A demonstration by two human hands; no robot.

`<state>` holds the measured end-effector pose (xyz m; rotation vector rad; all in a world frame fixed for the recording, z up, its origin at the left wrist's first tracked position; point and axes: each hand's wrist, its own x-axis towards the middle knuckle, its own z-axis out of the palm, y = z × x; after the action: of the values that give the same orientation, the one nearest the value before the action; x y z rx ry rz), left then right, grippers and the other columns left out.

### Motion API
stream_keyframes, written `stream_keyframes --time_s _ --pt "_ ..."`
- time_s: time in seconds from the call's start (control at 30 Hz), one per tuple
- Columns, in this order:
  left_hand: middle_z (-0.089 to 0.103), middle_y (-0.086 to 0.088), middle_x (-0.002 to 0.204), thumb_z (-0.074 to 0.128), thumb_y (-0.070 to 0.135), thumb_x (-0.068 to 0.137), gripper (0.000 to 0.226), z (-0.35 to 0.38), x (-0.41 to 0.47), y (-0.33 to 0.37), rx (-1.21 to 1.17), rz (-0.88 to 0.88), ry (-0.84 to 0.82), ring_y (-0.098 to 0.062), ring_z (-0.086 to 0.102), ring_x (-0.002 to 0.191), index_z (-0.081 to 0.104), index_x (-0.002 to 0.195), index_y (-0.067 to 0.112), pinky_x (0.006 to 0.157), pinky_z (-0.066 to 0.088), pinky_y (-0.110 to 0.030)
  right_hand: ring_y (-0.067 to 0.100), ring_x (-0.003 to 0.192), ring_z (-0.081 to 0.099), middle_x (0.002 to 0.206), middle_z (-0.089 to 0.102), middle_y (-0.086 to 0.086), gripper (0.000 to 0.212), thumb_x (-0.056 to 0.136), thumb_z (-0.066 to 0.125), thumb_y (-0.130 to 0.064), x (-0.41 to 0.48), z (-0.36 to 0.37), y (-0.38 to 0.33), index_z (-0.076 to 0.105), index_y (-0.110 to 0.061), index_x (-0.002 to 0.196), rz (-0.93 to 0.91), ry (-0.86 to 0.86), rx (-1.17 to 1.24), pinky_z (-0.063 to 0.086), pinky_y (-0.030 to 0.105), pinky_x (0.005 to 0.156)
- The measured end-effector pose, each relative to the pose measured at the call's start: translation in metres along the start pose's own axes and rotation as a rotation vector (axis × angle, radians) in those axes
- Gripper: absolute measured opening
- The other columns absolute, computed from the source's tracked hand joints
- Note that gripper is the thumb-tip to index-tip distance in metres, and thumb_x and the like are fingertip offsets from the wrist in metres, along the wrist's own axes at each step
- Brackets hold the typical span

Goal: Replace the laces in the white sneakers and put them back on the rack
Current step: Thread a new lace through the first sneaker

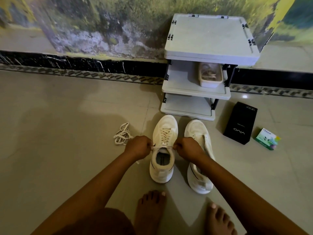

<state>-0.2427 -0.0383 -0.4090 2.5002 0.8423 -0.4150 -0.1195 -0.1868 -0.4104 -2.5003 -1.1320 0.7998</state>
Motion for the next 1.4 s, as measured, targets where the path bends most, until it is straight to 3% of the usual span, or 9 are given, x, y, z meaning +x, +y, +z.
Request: stream_keyframes --time_s 0.07,0.23,0.43,0.53,0.67,0.87,0.97,1.17,1.4 --pt "0.068 -0.002 0.100 0.053 0.019 0.091 0.018 -0.007 -0.001 0.004 -0.125 -0.017 -0.035 -0.022 0.060 0.097 0.069 0.085 0.021 0.081 0.045 -0.029 0.026 0.098 0.060 0.106 0.066 0.012 0.024 0.095 0.051 -0.023 -0.001 -0.004 0.000 0.066 -0.006 0.104 0.026 0.002 0.092 0.049 0.033 0.083" --pt "0.061 -0.007 0.104 0.043 0.014 0.097 0.023 -0.027 -0.007 0.020 -0.926 -0.092 -0.114 -0.020 0.053 0.102 0.060 0.082 0.013 0.091 0.038 -0.032 0.015 0.094 0.056 0.092 0.061 -0.003 0.022 0.095 0.050 -0.017 -0.004 -0.021 -0.011 0.065 -0.001 0.100 0.137 -0.038 0.855 0.043 0.018 0.071" --pt "0.067 -0.008 0.077 0.035 0.010 0.100 0.026 -0.020 -0.005 0.028 -1.525 -0.095 -0.139 -0.018 0.064 0.074 0.052 0.081 0.009 0.076 0.051 -0.029 0.028 0.089 0.062 0.083 0.067 0.009 0.028 0.099 0.043 -0.029 -0.001 -0.013 -0.019 0.061 -0.011 0.086 0.075 -0.046 1.217 0.046 0.039 0.093" --pt "0.061 -0.006 0.074 0.037 0.010 0.100 0.024 -0.008 -0.002 0.029 -1.530 -0.123 -0.123 -0.011 0.061 0.059 0.056 0.085 0.009 0.058 0.053 -0.022 0.044 0.089 0.059 0.094 0.065 0.027 0.032 0.099 0.042 -0.024 -0.001 -0.007 -0.023 0.064 -0.001 0.099 0.073 -0.019 1.212 0.048 0.031 0.083" --pt "0.070 -0.001 0.075 0.048 0.009 0.096 0.017 -0.004 0.001 0.028 -1.429 -0.121 -0.055 -0.009 0.067 0.064 0.063 0.102 0.005 0.058 0.055 -0.020 0.014 0.079 0.062 0.087 0.066 0.005 0.026 0.100 0.040 -0.016 -0.005 -0.004 -0.021 0.064 -0.013 0.091 0.011 -0.016 1.098 0.048 0.014 0.068" --pt "0.061 -0.014 0.108 0.040 -0.010 0.093 0.038 -0.005 0.001 0.032 -1.321 -0.085 -0.098 -0.018 0.062 0.083 0.053 0.127 0.003 0.076 0.053 -0.024 0.008 0.070 0.060 0.080 0.066 0.002 0.017 0.097 0.044 -0.003 -0.008 -0.002 -0.016 0.058 -0.011 0.102 -0.045 -0.031 1.027 0.050 0.015 0.068" --pt "0.062 -0.017 0.112 0.047 -0.008 0.091 0.035 -0.003 0.003 0.029 -1.258 -0.103 -0.097 -0.026 0.059 0.095 0.060 0.119 0.008 0.091 0.048 -0.037 0.003 0.062 0.061 0.077 0.066 0.002 0.011 0.095 0.049 -0.007 -0.009 -0.002 -0.019 0.045 -0.015 0.101 -0.006 -0.028 1.001 0.046 0.011 0.060" --pt "0.064 -0.006 0.086 0.060 0.003 0.086 0.018 0.001 0.007 0.029 -1.218 -0.152 -0.004 -0.017 0.057 0.076 0.059 0.091 0.020 0.068 0.043 -0.028 -0.004 0.054 0.061 0.077 0.063 0.006 0.027 0.093 0.052 -0.003 -0.010 -0.002 -0.022 0.041 -0.011 0.117 0.038 -0.019 1.062 0.043 0.005 0.051" --pt "0.067 -0.009 0.082 0.053 -0.002 0.090 0.019 0.006 0.008 0.025 -1.230 -0.027 -0.147 -0.019 0.062 0.079 0.067 0.092 0.011 0.089 0.047 -0.036 -0.005 0.055 0.060 0.076 0.065 0.003 0.015 0.095 0.052 -0.013 -0.007 0.000 -0.020 0.051 -0.009 0.110 0.055 -0.025 1.046 0.043 0.005 0.051"
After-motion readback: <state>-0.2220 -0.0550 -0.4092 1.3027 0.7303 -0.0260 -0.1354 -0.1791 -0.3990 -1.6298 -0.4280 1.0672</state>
